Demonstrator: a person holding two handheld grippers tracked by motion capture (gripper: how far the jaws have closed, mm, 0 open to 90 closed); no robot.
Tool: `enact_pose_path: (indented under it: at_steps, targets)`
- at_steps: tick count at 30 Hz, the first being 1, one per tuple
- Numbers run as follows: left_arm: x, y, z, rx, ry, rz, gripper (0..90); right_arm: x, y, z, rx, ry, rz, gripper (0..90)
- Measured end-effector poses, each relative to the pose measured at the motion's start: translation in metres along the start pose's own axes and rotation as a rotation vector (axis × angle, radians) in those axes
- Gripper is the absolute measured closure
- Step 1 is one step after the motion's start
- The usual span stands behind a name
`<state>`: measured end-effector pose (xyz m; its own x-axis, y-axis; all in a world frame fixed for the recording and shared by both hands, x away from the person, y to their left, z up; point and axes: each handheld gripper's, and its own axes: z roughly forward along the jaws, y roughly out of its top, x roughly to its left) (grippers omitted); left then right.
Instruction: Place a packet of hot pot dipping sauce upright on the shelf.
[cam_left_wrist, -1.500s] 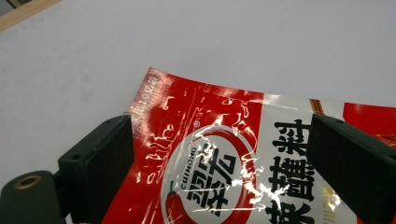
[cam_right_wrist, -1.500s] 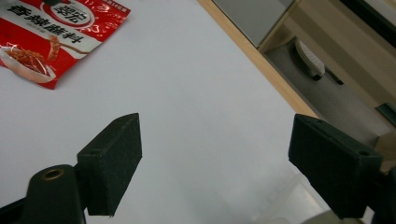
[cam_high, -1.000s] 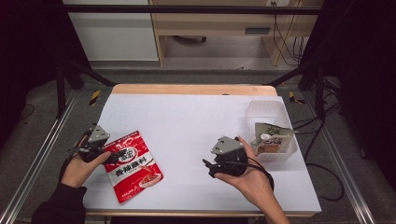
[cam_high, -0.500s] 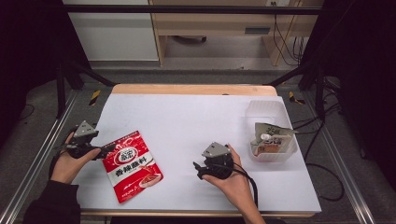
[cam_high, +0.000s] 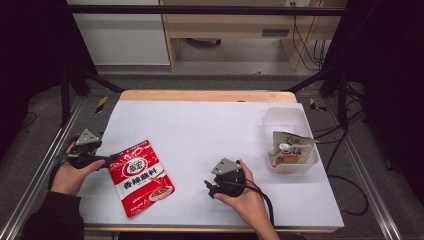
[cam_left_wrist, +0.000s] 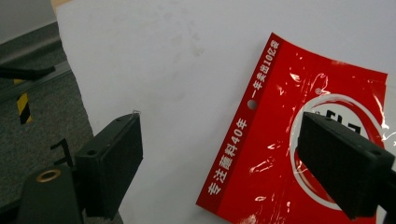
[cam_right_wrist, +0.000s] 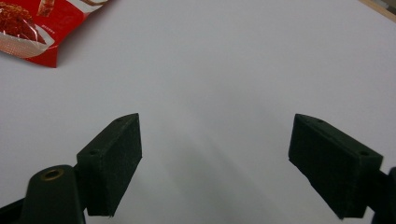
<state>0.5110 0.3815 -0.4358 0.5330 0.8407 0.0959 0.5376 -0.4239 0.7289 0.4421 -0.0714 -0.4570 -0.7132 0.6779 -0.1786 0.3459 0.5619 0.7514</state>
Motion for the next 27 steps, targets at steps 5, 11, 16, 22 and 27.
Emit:
enact_pose_path:
  at_steps: [5,11,16,22,27]
  targets:
    - [0.000,-0.006,0.003,0.036,-0.008,-0.007,14.7,0.001,0.000,0.001,0.001,0.009,-0.005,17.7]
    - [0.002,-0.013,0.010,0.076,-0.027,-0.016,15.0,0.001,-0.001,0.001,0.011,0.016,-0.011,17.7]
    - [0.005,-0.018,0.014,0.100,-0.036,-0.023,14.8,0.001,-0.001,0.002,0.013,0.020,-0.014,17.7]
    - [0.006,-0.021,0.016,0.113,-0.038,-0.021,14.9,0.001,-0.001,0.002,0.016,0.022,-0.014,17.7]
    - [0.004,-0.022,0.017,0.122,-0.048,-0.024,15.0,0.002,-0.001,0.002,0.017,0.025,-0.018,17.6]
